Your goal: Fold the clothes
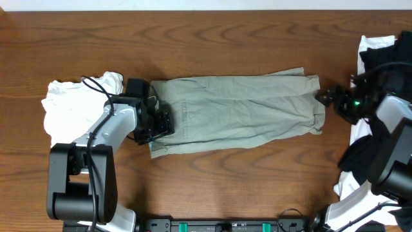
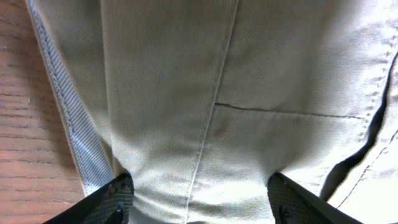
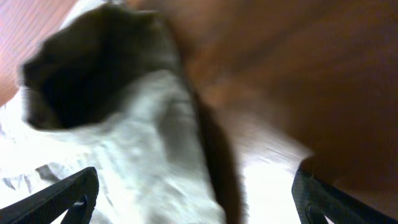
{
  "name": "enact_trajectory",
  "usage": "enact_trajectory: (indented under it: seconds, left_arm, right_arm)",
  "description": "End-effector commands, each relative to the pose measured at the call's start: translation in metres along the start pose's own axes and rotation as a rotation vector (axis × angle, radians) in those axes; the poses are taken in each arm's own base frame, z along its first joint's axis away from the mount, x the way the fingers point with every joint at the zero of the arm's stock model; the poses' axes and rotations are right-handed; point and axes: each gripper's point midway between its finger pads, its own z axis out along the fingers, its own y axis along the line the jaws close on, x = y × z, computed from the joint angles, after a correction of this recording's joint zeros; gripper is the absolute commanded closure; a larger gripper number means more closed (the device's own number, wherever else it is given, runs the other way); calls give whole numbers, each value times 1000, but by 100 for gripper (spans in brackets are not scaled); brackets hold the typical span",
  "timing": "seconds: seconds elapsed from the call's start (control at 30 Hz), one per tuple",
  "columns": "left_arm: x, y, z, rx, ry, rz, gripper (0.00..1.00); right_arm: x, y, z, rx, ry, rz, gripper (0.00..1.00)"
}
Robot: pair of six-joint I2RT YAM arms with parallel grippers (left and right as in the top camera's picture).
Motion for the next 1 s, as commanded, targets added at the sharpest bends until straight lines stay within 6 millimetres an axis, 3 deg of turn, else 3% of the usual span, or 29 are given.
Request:
enact_trajectory:
  seconds: [0.0, 0.13, 0.27, 0.33, 0.5, 0.73, 0.87, 0.93, 0.97]
  left_arm:
    - [19, 41, 18, -165, 59, -19, 28]
    - [19, 41, 18, -166, 62, -20, 28]
    - [20, 41, 18, -167, 66, -20, 28]
    - [20, 41, 18, -167, 67, -21, 28]
    - [20, 41, 18, -167, 66, -20, 27]
    - [20, 41, 18, -167, 67, -21, 28]
    - [20, 41, 18, -167, 67, -21, 28]
    - [20, 41, 18, -167, 67, -21, 27]
    - [21, 41, 18, -168, 67, -21, 28]
  right_arm:
    - [58, -18, 47, 92, 191, 10, 2]
    - [73, -18, 69, 126, 242, 4, 6]
    - [90, -24, 87, 133, 300, 26, 32]
    - [96, -26, 91, 124, 320, 41, 36]
    - [108, -19, 89, 76, 371, 32, 38]
    - [132, -19, 79, 92, 472, 83, 30]
    - [136, -20, 77, 97, 485, 89, 29]
    - [136, -20, 77, 101, 483, 87, 31]
    - [135, -21, 78, 100, 480, 85, 37]
